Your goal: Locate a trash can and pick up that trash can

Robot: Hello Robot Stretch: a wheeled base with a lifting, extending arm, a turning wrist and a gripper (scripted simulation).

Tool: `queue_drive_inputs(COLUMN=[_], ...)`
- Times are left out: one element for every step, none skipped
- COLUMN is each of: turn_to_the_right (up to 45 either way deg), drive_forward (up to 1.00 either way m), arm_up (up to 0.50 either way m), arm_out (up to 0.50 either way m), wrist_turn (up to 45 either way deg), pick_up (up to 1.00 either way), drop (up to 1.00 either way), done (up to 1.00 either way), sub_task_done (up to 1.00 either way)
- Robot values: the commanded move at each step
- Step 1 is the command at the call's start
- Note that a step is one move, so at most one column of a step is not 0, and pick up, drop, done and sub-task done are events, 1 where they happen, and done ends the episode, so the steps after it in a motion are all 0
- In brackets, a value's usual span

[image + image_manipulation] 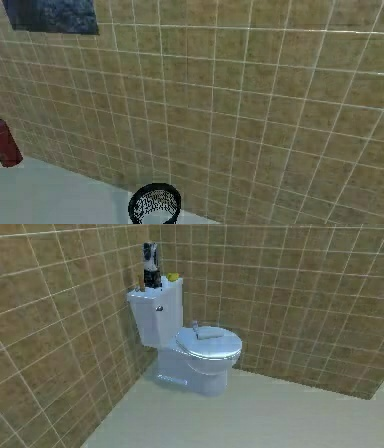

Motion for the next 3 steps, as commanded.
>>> queue_drive_inputs(turn_to_the_right=[-45.0,-45.0,-12.0], drive_forward=[0.00,0.00,0.00], arm_up=[0.00,0.00,0.00], arm_out=[0.00,0.00,0.00], wrist_turn=[0.0,0.0,0.0], pick_up=[0.00,0.00,0.00], drop=[0.00,0.00,0.00], done=[0.00,0.00,0.00], sub_task_done=[0.00,0.00,0.00])
